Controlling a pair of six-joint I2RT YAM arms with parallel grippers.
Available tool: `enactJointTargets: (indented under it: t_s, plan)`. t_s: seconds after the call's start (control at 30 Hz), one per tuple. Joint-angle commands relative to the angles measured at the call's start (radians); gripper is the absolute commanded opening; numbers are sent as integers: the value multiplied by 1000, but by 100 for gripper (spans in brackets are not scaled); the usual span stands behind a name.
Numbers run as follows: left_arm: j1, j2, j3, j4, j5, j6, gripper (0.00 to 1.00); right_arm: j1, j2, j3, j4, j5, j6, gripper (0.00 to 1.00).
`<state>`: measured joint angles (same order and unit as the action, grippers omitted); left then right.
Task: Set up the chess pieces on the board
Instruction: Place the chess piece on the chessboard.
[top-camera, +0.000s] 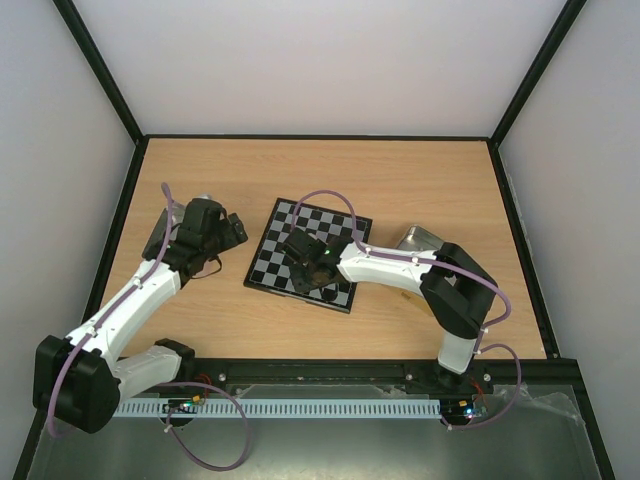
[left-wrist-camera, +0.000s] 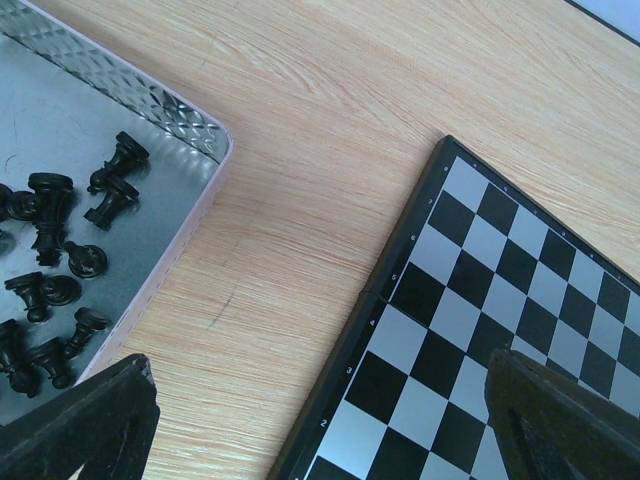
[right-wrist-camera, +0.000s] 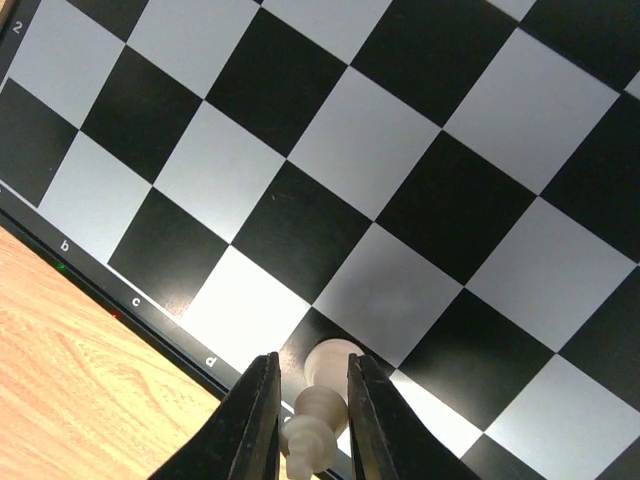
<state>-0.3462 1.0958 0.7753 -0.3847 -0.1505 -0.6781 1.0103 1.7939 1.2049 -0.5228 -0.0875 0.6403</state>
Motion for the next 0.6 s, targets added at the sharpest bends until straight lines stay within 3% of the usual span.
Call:
enactJointTargets:
  t_s: [0.0,0.2,0.33,0.43,0.57]
  plan:
    - [7,9,5,-8,-6,12,91,8,2,-5,0,-22,-1,18]
    - [8,9,4,-11,-3,14,91,7,10,0,-11,-21,-1,18]
    - [8,5,9,-14,-7,15,91,7,-13,16,-18,-5,0,26]
    - [10,-3,26,-14,-14,21,91,7,-57,26,-8,51,23,33]
    - [13,-23,53,-15,-31,42,91,3,-141,15,23,172,64,35]
